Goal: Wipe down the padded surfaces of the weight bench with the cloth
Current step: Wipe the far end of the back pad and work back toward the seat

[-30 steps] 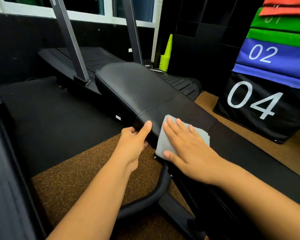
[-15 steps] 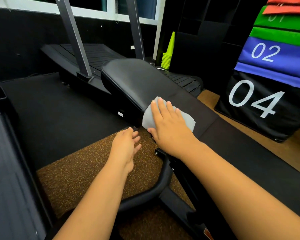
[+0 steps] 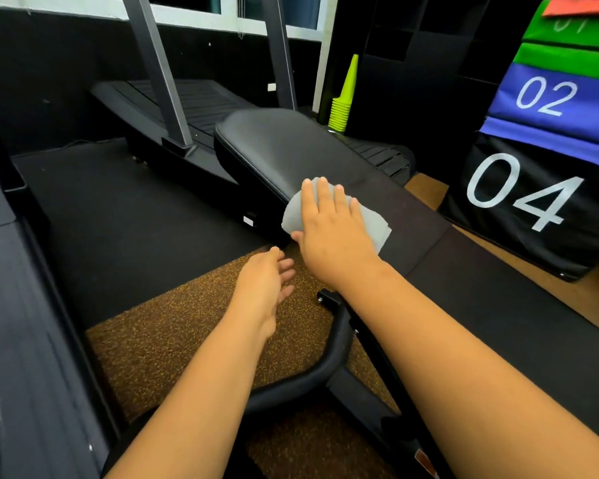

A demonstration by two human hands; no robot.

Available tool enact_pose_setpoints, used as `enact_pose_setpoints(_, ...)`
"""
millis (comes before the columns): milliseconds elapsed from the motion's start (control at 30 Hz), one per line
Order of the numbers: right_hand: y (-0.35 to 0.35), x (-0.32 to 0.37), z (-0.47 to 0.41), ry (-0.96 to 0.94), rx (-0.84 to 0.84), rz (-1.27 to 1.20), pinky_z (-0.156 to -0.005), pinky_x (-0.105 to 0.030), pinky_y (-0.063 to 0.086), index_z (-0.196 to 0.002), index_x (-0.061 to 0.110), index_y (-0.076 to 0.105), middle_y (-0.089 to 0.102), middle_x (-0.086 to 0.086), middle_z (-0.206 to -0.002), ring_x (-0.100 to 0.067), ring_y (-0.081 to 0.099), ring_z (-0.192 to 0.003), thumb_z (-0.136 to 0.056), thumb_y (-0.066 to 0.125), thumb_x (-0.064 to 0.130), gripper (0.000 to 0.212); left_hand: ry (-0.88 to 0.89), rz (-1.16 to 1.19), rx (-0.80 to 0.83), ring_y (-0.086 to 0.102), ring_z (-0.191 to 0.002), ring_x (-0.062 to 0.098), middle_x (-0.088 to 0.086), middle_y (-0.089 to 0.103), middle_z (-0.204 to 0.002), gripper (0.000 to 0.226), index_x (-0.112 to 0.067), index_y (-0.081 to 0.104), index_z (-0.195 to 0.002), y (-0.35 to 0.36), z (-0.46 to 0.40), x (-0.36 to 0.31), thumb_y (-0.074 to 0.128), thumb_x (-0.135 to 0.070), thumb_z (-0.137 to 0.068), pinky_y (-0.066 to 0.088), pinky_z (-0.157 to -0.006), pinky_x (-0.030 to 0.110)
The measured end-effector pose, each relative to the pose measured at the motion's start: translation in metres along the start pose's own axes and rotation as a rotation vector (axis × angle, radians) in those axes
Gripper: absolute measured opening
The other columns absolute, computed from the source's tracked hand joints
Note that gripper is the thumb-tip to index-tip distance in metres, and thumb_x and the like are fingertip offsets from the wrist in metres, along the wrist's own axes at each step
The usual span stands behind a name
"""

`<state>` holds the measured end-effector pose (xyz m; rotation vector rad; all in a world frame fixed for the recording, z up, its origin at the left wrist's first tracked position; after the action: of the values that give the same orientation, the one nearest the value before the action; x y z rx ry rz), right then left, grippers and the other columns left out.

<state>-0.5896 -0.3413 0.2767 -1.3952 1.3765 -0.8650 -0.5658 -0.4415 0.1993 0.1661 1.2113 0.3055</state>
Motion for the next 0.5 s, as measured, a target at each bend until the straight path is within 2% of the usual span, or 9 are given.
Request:
enact_pose_setpoints(133,-0.003,-0.012,0.026,-0.091,0.017,-0.056,-0.118,-0.052,0.016,-0.154,0.008,0.0,0.003,-0.015,-0.162,-0.038,0.008,-0.147,-0.099,0.043,0.037,0.075,-0.002,-0.009,-0.001,0.061,-0.099,0.012,0.001,0.064,-0.111,0.038,-0.009,0.052,-0.134,0.002,0.001,-0.002,0.042,-0.027,-0.102,0.05,-0.078,0.029)
enact_pose_setpoints(200,-0.002,-0.026,0.051,-0.138,0.044,-0.056,-0.119,-0.051,0.015,-0.155,0.01,0.0,0.001,-0.012,-0.163,-0.036,0.006,-0.148,-0.099,0.043,0.035,0.075,0.004,-0.042,0.02,0.06,-0.101,0.012,0.001,0.062,-0.115,0.039,-0.009,0.049,-0.137,0.006,0.001,-0.003,0.041,-0.027,-0.103,0.05,-0.084,0.03)
enact_pose_setpoints(333,-0.003,-0.051,0.079,-0.149,0.13,-0.138,-0.12,-0.043,0.002,-0.155,0.018,-0.005,-0.008,-0.001,-0.163,-0.027,-0.005,-0.15,-0.101,0.038,0.04,0.073,0.048,-0.114,0.047,0.058,-0.109,0.015,0.005,0.056,-0.128,0.039,-0.012,0.045,-0.138,0.018,0.002,-0.006,0.041,-0.03,-0.103,0.048,-0.098,0.036)
enact_pose_setpoints(400,-0.004,-0.054,0.069,-0.134,0.168,-0.205,-0.12,-0.043,-0.001,-0.155,0.021,-0.007,-0.011,0.002,-0.163,-0.023,-0.01,-0.15,-0.102,0.033,0.043,0.07,0.064,-0.113,0.05,0.057,-0.11,0.016,0.001,0.055,-0.122,0.028,-0.018,0.048,-0.127,0.022,0.002,-0.006,0.042,-0.032,-0.103,0.048,-0.097,0.036)
enact_pose_setpoints(467,-0.004,-0.055,0.051,-0.109,0.2,-0.286,-0.12,-0.043,-0.004,-0.155,0.023,-0.006,-0.012,0.004,-0.163,-0.02,-0.013,-0.149,-0.103,0.027,0.045,0.066,0.068,-0.121,0.027,0.056,-0.106,0.015,-0.005,0.055,-0.107,0.012,-0.024,0.049,-0.101,0.027,0.002,-0.007,0.044,-0.035,-0.102,0.048,-0.094,0.037)
enact_pose_setpoints(500,-0.003,-0.057,0.041,-0.092,0.218,-0.332,-0.12,-0.042,-0.006,-0.155,0.023,-0.006,-0.012,0.005,-0.163,-0.019,-0.013,-0.149,-0.103,0.025,0.044,0.064,0.079,-0.126,0.013,0.056,-0.102,0.015,-0.007,0.054,-0.097,0.015,-0.025,0.048,-0.092,0.028,0.001,-0.009,0.045,-0.037,-0.101,0.048,-0.093,0.038)
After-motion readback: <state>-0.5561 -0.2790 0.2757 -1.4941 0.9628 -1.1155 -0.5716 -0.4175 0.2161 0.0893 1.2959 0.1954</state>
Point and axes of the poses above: each hand's wrist, its own z-axis away from the middle knuckle, its own y-axis out of the palm, x = y × z, the point moved 5 cm from there along -z, towards the middle knuckle
